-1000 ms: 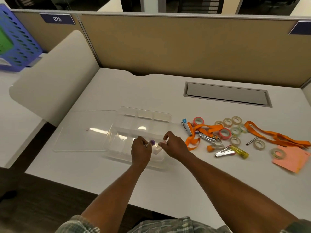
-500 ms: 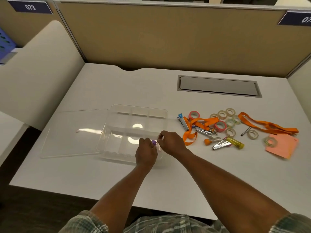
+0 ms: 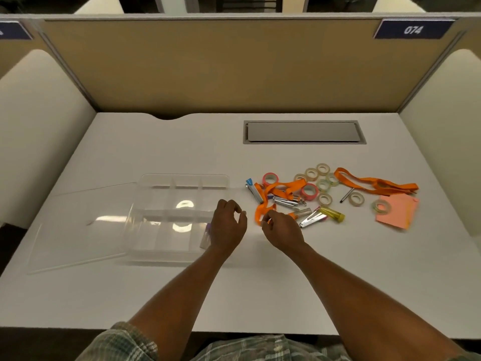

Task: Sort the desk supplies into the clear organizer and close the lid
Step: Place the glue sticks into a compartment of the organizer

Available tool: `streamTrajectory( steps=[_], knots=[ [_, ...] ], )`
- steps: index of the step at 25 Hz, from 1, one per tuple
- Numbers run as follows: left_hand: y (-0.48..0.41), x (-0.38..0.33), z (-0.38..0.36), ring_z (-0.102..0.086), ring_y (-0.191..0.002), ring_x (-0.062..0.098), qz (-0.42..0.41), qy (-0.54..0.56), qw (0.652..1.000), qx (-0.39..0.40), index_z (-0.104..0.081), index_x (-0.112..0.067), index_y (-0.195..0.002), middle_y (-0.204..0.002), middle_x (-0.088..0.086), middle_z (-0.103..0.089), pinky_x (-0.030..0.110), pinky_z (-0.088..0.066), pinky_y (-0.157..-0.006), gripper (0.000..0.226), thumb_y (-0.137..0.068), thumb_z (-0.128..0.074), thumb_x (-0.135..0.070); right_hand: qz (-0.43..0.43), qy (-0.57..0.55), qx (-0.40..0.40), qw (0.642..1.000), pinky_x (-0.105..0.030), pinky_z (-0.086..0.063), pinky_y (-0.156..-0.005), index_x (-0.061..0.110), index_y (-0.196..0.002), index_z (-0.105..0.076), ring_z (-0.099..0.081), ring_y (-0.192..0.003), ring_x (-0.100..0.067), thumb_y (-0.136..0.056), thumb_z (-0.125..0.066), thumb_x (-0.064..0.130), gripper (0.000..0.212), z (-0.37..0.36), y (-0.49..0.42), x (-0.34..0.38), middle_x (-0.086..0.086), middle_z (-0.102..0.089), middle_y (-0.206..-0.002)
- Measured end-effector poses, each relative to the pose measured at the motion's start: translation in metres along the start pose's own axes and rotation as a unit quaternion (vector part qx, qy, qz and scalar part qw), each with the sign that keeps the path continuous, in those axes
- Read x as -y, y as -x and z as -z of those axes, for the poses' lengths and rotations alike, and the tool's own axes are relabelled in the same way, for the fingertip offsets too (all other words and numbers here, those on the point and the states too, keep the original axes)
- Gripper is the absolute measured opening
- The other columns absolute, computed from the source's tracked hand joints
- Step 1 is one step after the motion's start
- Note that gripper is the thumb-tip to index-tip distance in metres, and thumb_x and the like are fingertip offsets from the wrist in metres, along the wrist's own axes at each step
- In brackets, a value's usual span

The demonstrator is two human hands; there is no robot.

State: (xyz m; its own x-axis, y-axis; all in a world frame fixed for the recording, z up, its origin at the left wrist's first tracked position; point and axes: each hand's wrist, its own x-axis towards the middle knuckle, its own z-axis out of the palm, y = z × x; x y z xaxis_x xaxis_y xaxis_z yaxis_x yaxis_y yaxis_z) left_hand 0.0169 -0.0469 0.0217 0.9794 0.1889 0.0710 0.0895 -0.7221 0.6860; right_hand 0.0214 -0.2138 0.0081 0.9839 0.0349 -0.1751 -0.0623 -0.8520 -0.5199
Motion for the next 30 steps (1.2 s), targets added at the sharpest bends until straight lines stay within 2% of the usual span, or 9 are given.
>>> streamTrajectory(
  steps=[5, 8, 12, 15, 17, 19, 21, 26, 30],
  knots=[
    [0.001, -0.049, -0.050, -0.059, -0.087, 0.014, -0.061, -0.033, 0.995, 0.069, -0.062, -0.020, -0.100, -0.102, -0.001, -0.058, 0.021, -0.047, -0.068, 0.018, -0.086, -0.068, -0.029, -0.073, 0.011, -0.020, 0.997, -0.030, -0.048, -0.073, 0.024, -0.090, -0.064, -0.065, -0.092, -0.021, -0.090, -0.058, 0.036, 0.013, 0.030, 0.016, -0.070, 0.004, -0.071, -0.092],
    [0.007, -0.070, -0.081, -0.058, -0.101, 0.016, -0.088, -0.053, 0.987, 0.121, -0.062, -0.021, -0.104, -0.114, -0.001, -0.059, 0.023, -0.047, -0.075, 0.024, -0.085, -0.069, -0.034, -0.092, 0.025, -0.054, 0.994, -0.033, -0.049, -0.082, 0.023, -0.098, -0.065, -0.059, -0.107, -0.021, -0.091, -0.059, 0.035, 0.015, 0.049, 0.023, -0.110, 0.001, -0.064, -0.109],
    [0.012, -0.084, -0.114, -0.048, -0.125, 0.022, -0.132, -0.173, 0.953, 0.213, -0.057, -0.021, -0.128, -0.140, 0.004, -0.049, 0.033, -0.047, -0.096, 0.049, -0.085, -0.067, -0.044, -0.076, 0.093, -0.071, 0.990, -0.037, -0.049, -0.088, 0.022, -0.110, -0.065, -0.051, -0.119, -0.025, -0.089, -0.064, 0.034, 0.024, 0.073, 0.020, -0.146, -0.004, -0.053, -0.131],
    [0.013, -0.087, -0.132, -0.034, -0.141, 0.028, -0.139, -0.233, 0.927, 0.260, -0.054, -0.022, -0.134, -0.157, 0.007, -0.032, 0.041, -0.039, -0.109, 0.057, -0.085, -0.066, -0.048, -0.061, 0.129, -0.005, 0.990, -0.042, -0.044, -0.103, 0.023, -0.124, -0.061, -0.037, -0.139, -0.030, -0.090, -0.062, 0.033, 0.035, 0.081, 0.010, -0.164, -0.008, -0.032, -0.158],
    [0.012, -0.086, -0.140, -0.028, -0.145, 0.030, -0.145, -0.262, 0.913, 0.277, -0.053, -0.022, -0.134, -0.160, 0.008, -0.026, 0.046, -0.034, -0.112, 0.058, -0.085, -0.065, -0.049, -0.060, 0.142, 0.063, 0.986, -0.045, -0.042, -0.106, 0.025, -0.135, -0.054, -0.029, -0.144, -0.032, -0.090, -0.060, 0.033, 0.046, 0.083, 0.005, -0.173, -0.007, -0.020, -0.164],
    [0.012, -0.084, -0.145, -0.027, -0.145, 0.031, -0.139, -0.281, 0.905, 0.288, -0.051, -0.021, -0.136, -0.160, 0.009, -0.026, 0.047, -0.033, -0.114, 0.059, -0.086, -0.064, -0.048, -0.056, 0.162, 0.109, 0.979, -0.046, -0.043, -0.105, 0.028, -0.141, -0.049, -0.031, -0.142, -0.033, -0.090, -0.059, 0.034, 0.052, 0.084, 0.002, -0.177, -0.006, -0.019, -0.164],
    [0.014, -0.080, -0.148, -0.036, -0.139, 0.029, -0.129, -0.284, 0.908, 0.279, -0.052, -0.020, -0.136, -0.154, 0.008, -0.035, 0.045, -0.038, -0.110, 0.057, -0.087, -0.062, -0.047, -0.040, 0.183, 0.111, 0.976, -0.043, -0.046, -0.100, 0.029, -0.142, -0.047, -0.040, -0.133, -0.030, -0.090, -0.059, 0.034, 0.053, 0.083, 0.003, -0.181, -0.006, -0.031, -0.156],
    [0.021, -0.076, -0.150, -0.055, -0.107, 0.021, -0.113, -0.225, 0.944, 0.213, -0.060, -0.020, -0.126, -0.123, 0.006, -0.056, 0.032, -0.052, -0.088, 0.043, -0.089, -0.062, -0.041, -0.045, 0.123, 0.046, 0.990, -0.039, -0.050, -0.085, 0.027, -0.133, -0.052, -0.051, -0.113, -0.027, -0.092, -0.057, 0.031, 0.042, 0.085, 0.008, -0.182, -0.006, -0.051, -0.122],
    [0.022, -0.084, -0.141, -0.057, -0.091, 0.015, -0.101, -0.166, 0.973, 0.124, -0.060, -0.024, -0.107, -0.107, 0.003, -0.062, 0.024, -0.052, -0.071, 0.023, -0.086, -0.070, -0.029, -0.067, 0.029, -0.039, 0.997, -0.037, -0.052, -0.079, 0.029, -0.124, -0.049, -0.057, -0.103, -0.024, -0.091, -0.062, 0.032, 0.036, 0.093, 0.005, -0.164, -0.003, -0.057, -0.110]
  ],
)
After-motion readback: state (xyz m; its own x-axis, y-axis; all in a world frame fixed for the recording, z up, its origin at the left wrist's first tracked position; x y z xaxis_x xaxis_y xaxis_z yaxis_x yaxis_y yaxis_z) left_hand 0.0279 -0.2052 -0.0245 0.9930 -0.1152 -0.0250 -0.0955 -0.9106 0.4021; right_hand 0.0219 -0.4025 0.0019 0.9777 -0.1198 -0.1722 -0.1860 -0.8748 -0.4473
